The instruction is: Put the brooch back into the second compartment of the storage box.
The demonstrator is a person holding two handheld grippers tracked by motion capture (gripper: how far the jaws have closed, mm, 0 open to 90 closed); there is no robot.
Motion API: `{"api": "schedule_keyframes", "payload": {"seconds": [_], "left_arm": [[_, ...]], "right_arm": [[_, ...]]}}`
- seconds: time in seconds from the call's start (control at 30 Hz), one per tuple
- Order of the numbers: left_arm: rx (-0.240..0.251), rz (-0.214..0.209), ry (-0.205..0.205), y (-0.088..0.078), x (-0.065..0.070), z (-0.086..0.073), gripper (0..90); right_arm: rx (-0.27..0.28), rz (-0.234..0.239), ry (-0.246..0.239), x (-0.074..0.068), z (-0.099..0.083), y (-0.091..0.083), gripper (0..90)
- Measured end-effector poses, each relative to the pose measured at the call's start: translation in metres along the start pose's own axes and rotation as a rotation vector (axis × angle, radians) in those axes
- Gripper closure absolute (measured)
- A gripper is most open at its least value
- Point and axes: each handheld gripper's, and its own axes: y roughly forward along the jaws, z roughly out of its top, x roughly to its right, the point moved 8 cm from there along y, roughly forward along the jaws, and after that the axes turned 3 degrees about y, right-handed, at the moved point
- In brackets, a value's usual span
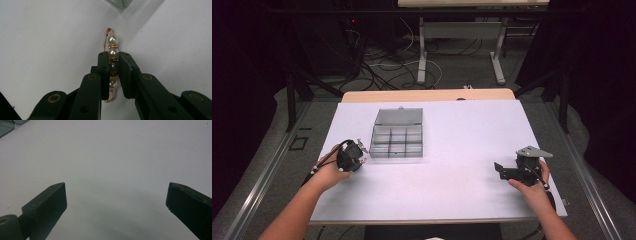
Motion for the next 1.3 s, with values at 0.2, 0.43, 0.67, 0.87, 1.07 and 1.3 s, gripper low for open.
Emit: {"api": "schedule_keyframes", "payload": {"seconds": [0.2,0.43,0.67,0.87,1.07,1.3], "left_arm": [[0.014,0.003,-0.019,-0.003,-0.002,0.0,80.0],[0.035,0.004,-0.038,-0.006,-0.005,0.001,80.0],[0.043,0.007,-0.052,-0.008,-0.007,0.0,80.0],[0.055,0.008,-0.06,-0.009,-0.009,0.001,80.0],[0.067,0.015,-0.082,-0.011,-0.011,0.001,80.0],[0.091,0.02,-0.106,-0.013,-0.015,0.002,80.1]], "right_arm": [[-0.001,0.0,0.001,0.0,0.0,0.0,2.9],[0.003,0.002,0.002,0.0,0.0,0.001,2.9],[0.003,0.002,0.002,0.0,0.0,0.001,2.9],[0.004,0.002,0.001,0.0,0.0,0.0,3.0],[0.004,0.002,0.0,0.0,0.0,0.001,3.0],[0.005,0.0,0.0,0.001,0.0,0.0,3.0]]}}
